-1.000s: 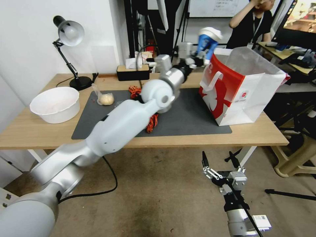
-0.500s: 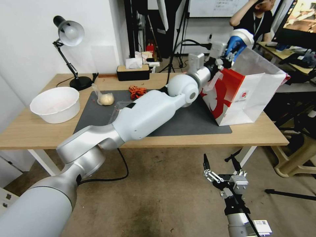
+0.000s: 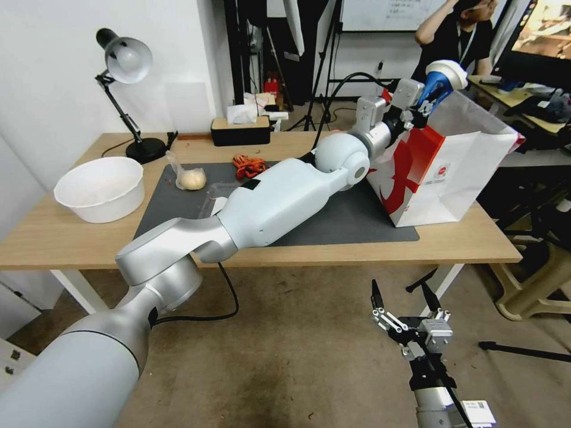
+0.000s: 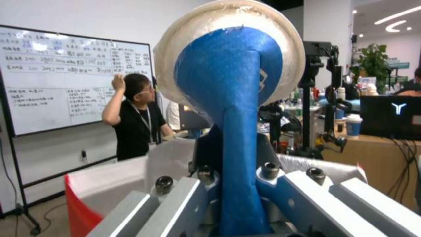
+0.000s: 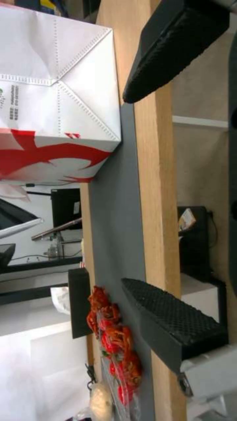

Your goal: Pick up the trash from the table and place it into the takeout bag.

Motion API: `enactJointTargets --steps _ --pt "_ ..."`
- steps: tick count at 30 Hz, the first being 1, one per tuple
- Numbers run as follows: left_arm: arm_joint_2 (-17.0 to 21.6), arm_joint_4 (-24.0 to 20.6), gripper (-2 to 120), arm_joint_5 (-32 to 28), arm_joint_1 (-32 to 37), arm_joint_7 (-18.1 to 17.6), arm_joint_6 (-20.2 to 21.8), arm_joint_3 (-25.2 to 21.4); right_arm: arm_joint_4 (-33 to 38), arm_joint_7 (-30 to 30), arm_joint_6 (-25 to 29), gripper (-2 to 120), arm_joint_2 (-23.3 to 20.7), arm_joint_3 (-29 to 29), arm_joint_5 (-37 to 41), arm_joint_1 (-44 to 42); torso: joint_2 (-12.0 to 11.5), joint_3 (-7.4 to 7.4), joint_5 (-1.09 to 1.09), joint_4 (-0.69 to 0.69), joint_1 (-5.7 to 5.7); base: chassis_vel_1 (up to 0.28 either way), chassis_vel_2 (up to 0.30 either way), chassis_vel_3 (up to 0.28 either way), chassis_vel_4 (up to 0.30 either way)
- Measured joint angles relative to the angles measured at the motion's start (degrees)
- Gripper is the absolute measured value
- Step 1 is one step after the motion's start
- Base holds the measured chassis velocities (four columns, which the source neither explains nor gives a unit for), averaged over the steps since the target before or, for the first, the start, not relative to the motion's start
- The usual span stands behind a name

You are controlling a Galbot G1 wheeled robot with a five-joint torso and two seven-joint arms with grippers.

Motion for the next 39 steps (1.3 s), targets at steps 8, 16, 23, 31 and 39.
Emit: enactJointTargets --steps 8,16,23,31,39 --pt "-0.3 0.4 2 -0.5 -0.6 0.8 -0.2 0.2 -0.6 0.0 0.0 100 0.1 -0.2 0.1 0.6 0.0 0.00 0.00 0.00 0.00 0.000 0.000 0.000 0.000" --pt "-1.2 0.2 19 0.0 -0.1 1.0 0.1 1.3 -0.7 0.1 0.0 100 0.1 0.3 0.1 0.6 0.0 0.00 0.00 -0.01 0.00 0.000 0.000 0.000 0.000" --pt "-0.7 0.0 48 0.0 0.0 0.7 0.1 1.4 -1.1 0.1 -0.1 100 0.1 0.3 0.1 0.8 0.0 0.00 0.00 0.00 0.00 0.000 0.000 0.000 0.000" --pt "1.0 -1.1 76 0.1 0.6 0.0 0.0 1.8 -1.0 0.0 -0.4 100 0.4 -0.3 -0.2 1.2 0.0 0.00 -0.01 0.00 0.00 0.000 0.000 0.000 0.000" --pt "1.4 -2.3 99 0.0 0.7 -0.9 0.2 1.5 -0.7 -0.1 -0.5 100 0.5 -0.5 -0.4 1.1 0.0 0.00 -0.01 0.00 0.00 0.000 0.000 0.000 0.000"
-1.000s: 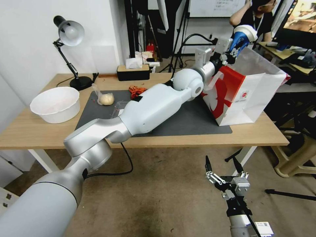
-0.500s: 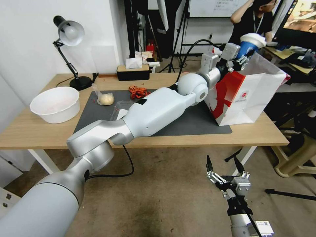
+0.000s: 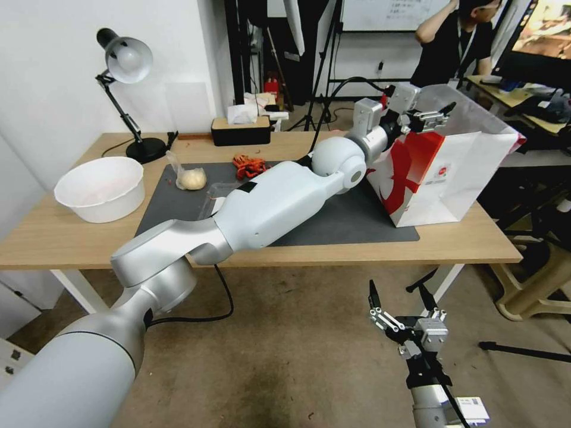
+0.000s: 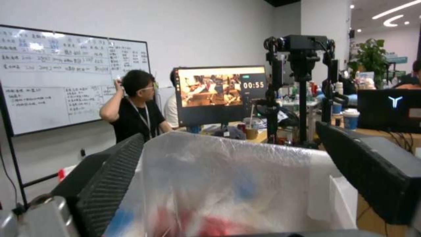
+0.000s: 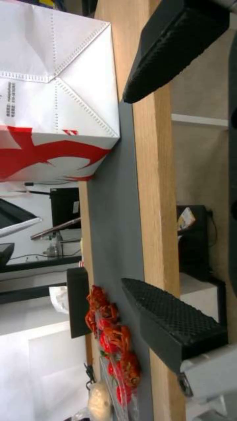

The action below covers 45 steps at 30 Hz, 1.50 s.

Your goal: Pick up the trash from the table and place it into the takeout bag.

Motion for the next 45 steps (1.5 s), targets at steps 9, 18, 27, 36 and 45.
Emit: enactJointTargets --steps 9,18,27,36,45 --pt "5.5 -6.9 100 0.4 3.4 -1.7 1.6 -1.3 0.4 0.0 0.0 100 0.2 -0.2 -0.3 -0.2 0.0 0.00 -0.01 0.00 0.00 0.000 0.000 0.000 0.000" --pt "14.0 -14.5 100 6.1 11.0 -2.9 5.7 -7.4 0.4 -0.1 -0.1 100 0.1 -0.7 -0.3 0.1 0.0 0.00 -0.01 0.00 0.00 0.000 0.000 0.000 0.000" --pt "24.0 -25.0 100 13.9 26.7 -3.1 6.0 -19.6 0.2 0.0 -0.2 100 -0.6 -1.4 -0.1 0.6 0.0 0.00 -0.01 0.00 0.01 0.000 0.000 0.000 0.000" --pt "28.8 -37.0 100 20.3 47.2 -2.8 3.7 -35.3 0.2 0.0 -0.2 100 -1.3 -2.4 -0.1 0.9 0.0 -0.01 0.01 0.02 0.00 0.000 0.000 0.000 0.000" --pt "29.3 -43.7 100 26.4 66.9 -3.0 -0.8 -47.3 0.6 0.0 -0.4 100 -1.4 -3.4 -0.7 1.1 0.0 -0.01 0.01 0.00 0.00 0.000 0.000 0.000 0.000"
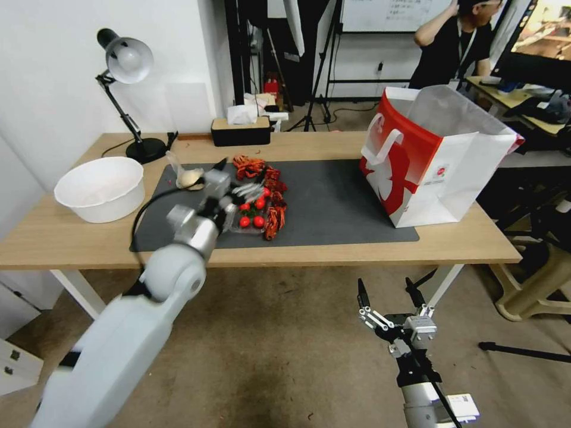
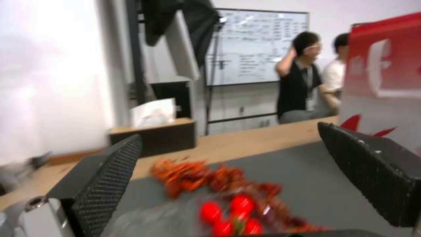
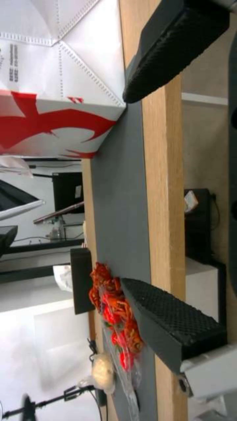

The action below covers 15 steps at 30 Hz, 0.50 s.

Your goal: Pick up the trash from the table and place it into the takeout bag.

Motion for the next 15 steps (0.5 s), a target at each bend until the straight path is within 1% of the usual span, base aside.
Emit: enactJointTargets --steps 2,3,4,5,7,9,10,11,13,14,15 --pt "-0.7 -1.1 100 2.3 4.5 -0.1 -1.3 -3.1 0.1 0.0 0.0 100 0.0 -0.1 -0.3 -0.1 0.0 0.00 -0.03 -0.01 0.00 0.000 0.000 0.000 0.000" --pt "-1.2 -2.1 100 3.5 7.7 -0.3 -2.0 -5.4 0.3 0.0 0.0 100 0.0 -0.2 -0.5 -0.2 0.0 0.00 0.02 -0.01 0.01 0.000 0.000 0.000 0.000" --pt "-1.7 -2.8 100 4.3 10.1 -0.6 -2.4 -7.0 0.5 0.0 0.0 100 0.0 -0.2 -0.5 -0.3 0.0 0.00 -0.01 -0.01 0.00 0.000 0.000 0.000 0.000" --pt "-1.7 -2.8 100 4.3 10.1 -0.6 -2.4 -7.0 0.5 0.0 0.0 100 0.0 -0.2 -0.5 -0.3 0.0 0.00 -0.01 -0.01 0.00 0.000 0.000 0.000 0.000" --pt "-2.6 -3.7 100 6.2 15.3 -1.8 -3.8 -10.4 0.8 0.0 0.0 100 -0.2 -0.2 -0.5 -0.6 0.0 0.00 0.00 0.02 0.00 0.000 0.000 0.000 0.000" --pt "-2.8 -3.8 100 6.5 16.2 -2.0 -4.2 -11.0 0.8 0.0 0.0 100 -0.3 -0.2 -0.5 -0.7 0.0 0.00 0.00 0.01 0.00 0.000 0.000 0.000 0.000" --pt "-3.7 -4.1 100 7.5 19.6 -2.6 -5.7 -13.1 0.9 0.0 0.0 100 -0.5 -0.1 -0.6 -0.9 0.0 0.00 -0.01 0.01 0.00 0.000 0.000 0.000 0.000" --pt "-4.2 -4.2 100 7.9 21.7 -2.9 -6.7 -14.2 0.9 0.0 0.0 100 -0.7 0.0 -0.6 -1.0 0.0 0.01 -0.01 0.02 0.00 0.000 0.000 0.000 0.000" --pt "-4.4 -4.3 100 8.0 22.2 -2.9 -7.0 -14.5 0.9 0.0 0.0 100 -0.7 0.0 -0.6 -1.1 0.0 0.00 -0.01 0.02 0.00 0.000 0.000 0.000 0.000" --pt "-6.1 -4.6 100 9.0 25.9 -3.1 -9.1 -16.3 1.0 0.0 0.1 100 -0.8 0.1 -0.6 -1.1 0.0 0.00 0.00 -0.01 0.00 0.000 0.000 0.000 0.000" --pt "-6.9 -4.6 100 9.6 27.6 -3.1 -10.5 -16.9 1.0 0.0 0.1 100 -0.8 0.1 -0.6 -1.1 0.0 0.01 -0.01 0.01 0.00 0.000 0.000 0.000 0.000"
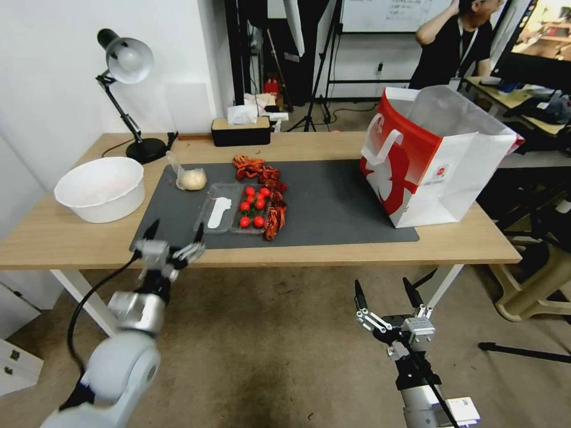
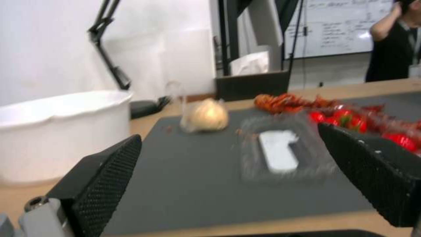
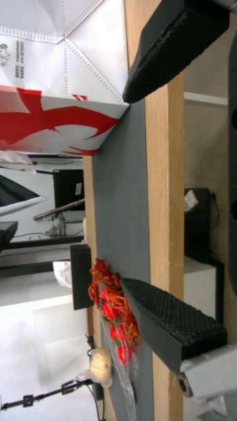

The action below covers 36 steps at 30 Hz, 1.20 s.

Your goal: Pick up the trash from the table and place it into the takeout bag.

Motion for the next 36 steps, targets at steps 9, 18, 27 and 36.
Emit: enactJointTargets --steps 9,18,27,36 --pt "-2.4 1.9 100 2.8 4.5 -1.0 -5.1 -1.9 -0.7 0.1 0.0 100 -0.1 -0.7 0.1 0.8 0.0 0.00 0.00 -0.01 0.01 0.000 0.000 0.000 0.000" --pt "-3.1 2.1 100 3.2 4.5 -1.1 -4.9 -2.3 -1.2 0.1 0.0 100 0.1 -1.2 0.1 1.3 0.0 0.01 0.01 -0.01 0.01 0.000 0.000 0.000 0.000" --pt "-2.5 2.6 100 2.8 3.2 -1.1 -3.4 -2.5 -1.4 0.1 -0.1 100 -0.2 -0.9 0.5 2.0 0.0 0.00 0.01 0.00 0.01 0.000 0.000 0.000 0.000" --pt "-0.4 1.2 100 0.5 0.1 -2.5 1.3 -1.6 -1.4 0.1 -0.1 100 -0.2 -1.0 0.5 2.0 0.0 0.01 0.01 0.01 0.01 0.000 0.000 0.000 0.000"
